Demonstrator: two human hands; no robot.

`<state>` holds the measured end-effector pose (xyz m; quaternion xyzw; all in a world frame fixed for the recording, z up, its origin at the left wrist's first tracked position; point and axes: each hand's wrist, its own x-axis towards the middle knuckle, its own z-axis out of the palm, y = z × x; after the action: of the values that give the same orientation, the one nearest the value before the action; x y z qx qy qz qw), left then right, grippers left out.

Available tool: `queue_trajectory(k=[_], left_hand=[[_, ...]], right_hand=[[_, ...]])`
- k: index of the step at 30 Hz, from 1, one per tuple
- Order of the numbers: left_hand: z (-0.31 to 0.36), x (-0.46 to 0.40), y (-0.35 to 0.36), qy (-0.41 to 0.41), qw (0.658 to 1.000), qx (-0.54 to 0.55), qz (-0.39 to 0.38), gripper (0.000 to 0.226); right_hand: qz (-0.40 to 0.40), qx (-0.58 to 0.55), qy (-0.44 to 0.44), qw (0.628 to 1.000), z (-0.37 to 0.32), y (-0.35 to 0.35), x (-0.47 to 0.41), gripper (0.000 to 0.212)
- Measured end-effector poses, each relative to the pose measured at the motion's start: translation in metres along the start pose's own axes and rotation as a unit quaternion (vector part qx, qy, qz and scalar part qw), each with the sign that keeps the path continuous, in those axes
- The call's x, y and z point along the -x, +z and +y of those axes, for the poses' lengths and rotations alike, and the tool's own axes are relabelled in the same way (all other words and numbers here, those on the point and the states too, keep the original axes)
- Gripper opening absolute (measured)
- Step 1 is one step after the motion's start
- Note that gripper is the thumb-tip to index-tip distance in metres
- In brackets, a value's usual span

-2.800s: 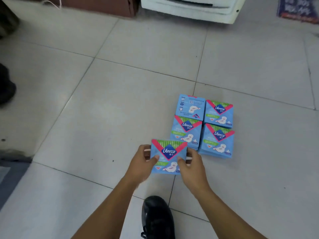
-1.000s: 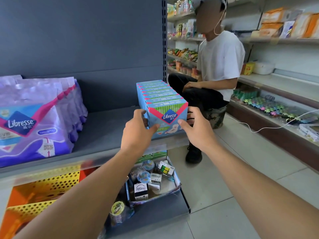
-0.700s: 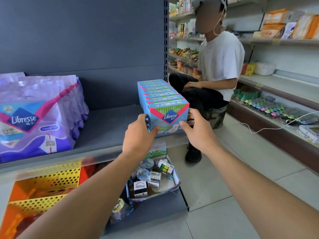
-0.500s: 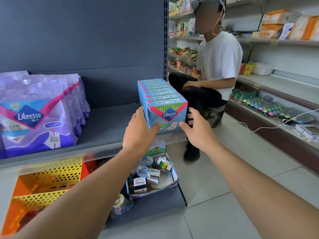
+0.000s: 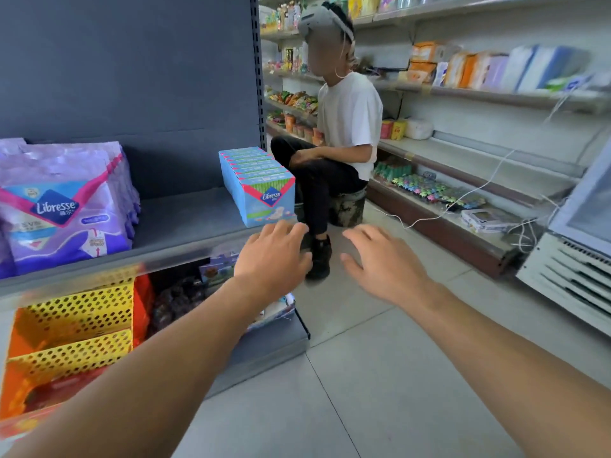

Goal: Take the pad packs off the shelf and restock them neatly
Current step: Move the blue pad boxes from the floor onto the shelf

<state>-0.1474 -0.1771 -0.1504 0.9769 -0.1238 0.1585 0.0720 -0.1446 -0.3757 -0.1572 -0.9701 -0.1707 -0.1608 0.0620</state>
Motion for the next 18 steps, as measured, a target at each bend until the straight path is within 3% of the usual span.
queue_trajectory(k=[3,8,13,18], left_hand=[[0.037,0.018,0.001,0.033,0.998,0.003,-0.057,0.047],[0.127,0.048,0.044,0.133,0.979,0.061,-0.144,0.043],[0.225,0.073,0.134,0.206,0.943,0.104,-0.239,0.040],[0.303,0.097,0.244,0.219,0.905,0.131,-0.341,0.039]], right_hand=[[-0.037,0.004,0.037,0.999,0.013,-0.014,0.056,0.046],[-0.123,-0.015,0.197,0.973,0.076,0.003,0.182,0.044],[-0.176,-0.077,0.366,0.911,0.151,0.058,0.298,0.046],[-0.194,-0.154,0.506,0.826,0.207,0.125,0.382,0.043]])
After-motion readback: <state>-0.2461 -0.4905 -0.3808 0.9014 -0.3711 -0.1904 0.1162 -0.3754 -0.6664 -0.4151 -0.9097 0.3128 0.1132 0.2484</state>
